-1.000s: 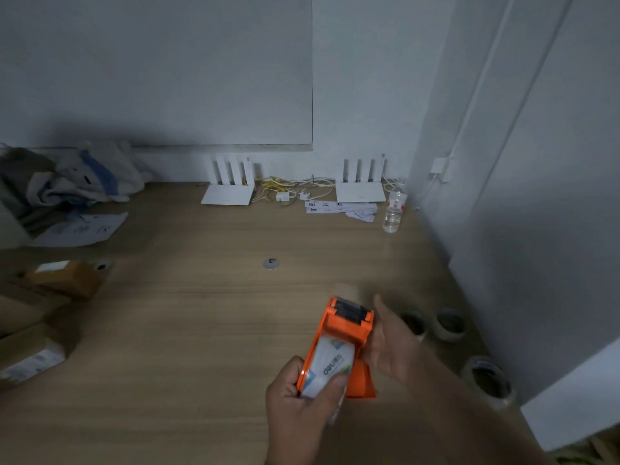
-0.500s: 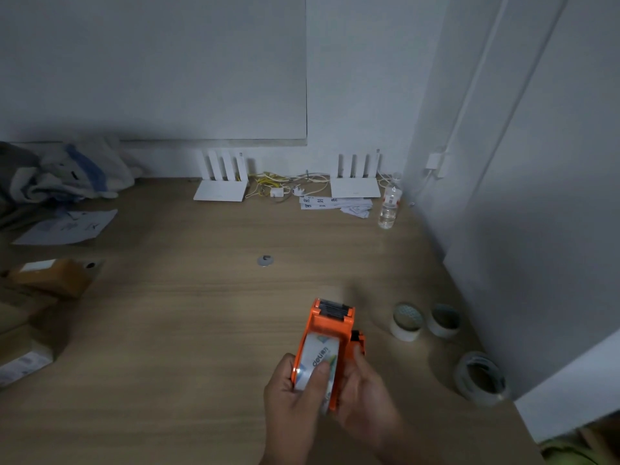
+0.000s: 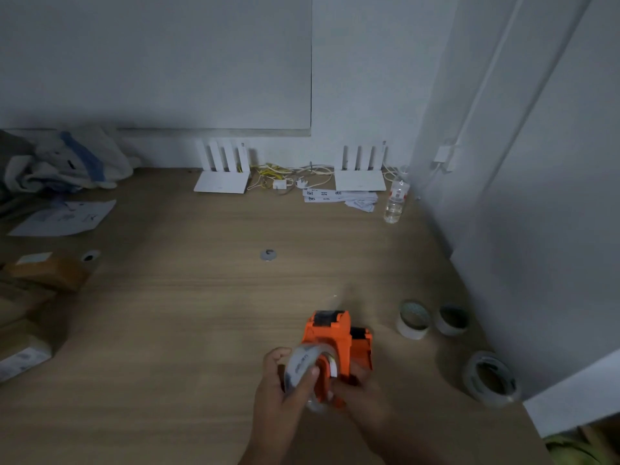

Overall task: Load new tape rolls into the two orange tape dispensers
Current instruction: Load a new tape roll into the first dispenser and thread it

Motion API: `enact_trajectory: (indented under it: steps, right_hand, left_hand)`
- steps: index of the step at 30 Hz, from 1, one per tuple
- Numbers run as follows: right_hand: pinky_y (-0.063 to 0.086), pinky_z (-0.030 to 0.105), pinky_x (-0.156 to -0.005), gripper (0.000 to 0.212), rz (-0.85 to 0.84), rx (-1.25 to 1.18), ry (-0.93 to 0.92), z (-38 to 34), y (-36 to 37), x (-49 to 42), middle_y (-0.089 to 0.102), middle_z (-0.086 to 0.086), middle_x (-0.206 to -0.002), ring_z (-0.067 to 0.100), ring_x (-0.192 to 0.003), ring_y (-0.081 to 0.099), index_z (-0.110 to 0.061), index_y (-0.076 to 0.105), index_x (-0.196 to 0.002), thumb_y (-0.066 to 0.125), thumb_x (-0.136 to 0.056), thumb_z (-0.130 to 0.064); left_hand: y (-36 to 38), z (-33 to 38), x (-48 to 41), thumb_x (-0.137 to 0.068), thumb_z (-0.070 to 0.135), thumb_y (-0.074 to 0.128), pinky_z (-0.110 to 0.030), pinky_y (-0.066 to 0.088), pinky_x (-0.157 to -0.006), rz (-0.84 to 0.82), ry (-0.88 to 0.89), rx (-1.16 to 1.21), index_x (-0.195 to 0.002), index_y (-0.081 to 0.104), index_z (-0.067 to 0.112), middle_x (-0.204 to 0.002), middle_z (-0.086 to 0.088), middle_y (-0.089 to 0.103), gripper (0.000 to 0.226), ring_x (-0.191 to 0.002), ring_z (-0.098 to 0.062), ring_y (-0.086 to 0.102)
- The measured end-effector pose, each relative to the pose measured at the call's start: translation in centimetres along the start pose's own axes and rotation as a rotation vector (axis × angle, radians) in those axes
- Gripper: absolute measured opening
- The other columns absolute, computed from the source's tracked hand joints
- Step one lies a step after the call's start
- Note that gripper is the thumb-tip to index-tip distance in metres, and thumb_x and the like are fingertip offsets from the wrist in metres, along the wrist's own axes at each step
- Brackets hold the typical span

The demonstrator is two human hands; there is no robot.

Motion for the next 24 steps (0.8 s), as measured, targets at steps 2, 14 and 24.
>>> enact_trajectory:
  steps: [2,14,24]
  right_hand:
    - [0.061,0.043,-0.071,0.034,-0.002,0.102,0.006,0.5,0.1,-0.4,0.078,0.01,-0.083,0.021,-0.075,0.073,-0.019,0.079,-0.087,0.078,-0.054,-0.029]
    - [0.048,0.025,-0.074,0.048,0.15,0.858,-0.011,3.7,3.8,-5.3,0.076,0.002,-0.104,0.022,-0.097,0.07,-0.032,0.059,-0.125,0.066,-0.078,-0.033]
    - [0.049,0.035,-0.098,0.057,0.256,0.873,0.084,6.4,5.7,-6.6,0.057,0.001,-0.14,0.027,-0.123,0.057,-0.02,0.054,-0.13,0.05,-0.074,-0.008]
  left_hand:
    - [-0.5,-1.4,-0.5,-0.06,0.045,0.082,-0.022,0.055,-0.067,-0.057,-0.06,-0.053,-0.101,0.054,0.037,-0.084,0.01,0.074,0.05,-0.074,-0.007,0.07]
    - [-3.1,-7.4,-5.4,-0.058,0.068,0.065,-0.03,0.052,-0.07,-0.174,-0.229,-0.453,-0.103,0.072,0.029,-0.09,0.004,0.076,0.06,-0.085,-0.012,0.07]
    - [-3.4,-10.0,-7.3,-0.057,0.053,0.049,-0.022,0.03,-0.051,-0.186,-0.051,-0.619,-0.089,0.075,0.012,-0.083,-0.013,0.075,0.058,-0.076,-0.032,0.069]
Point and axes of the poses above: each hand's wrist, its own x-axis away from the middle knuckle, its own y-axis out of the palm, z = x × y, the point moved 1 cm from there along -x, towards the middle knuckle
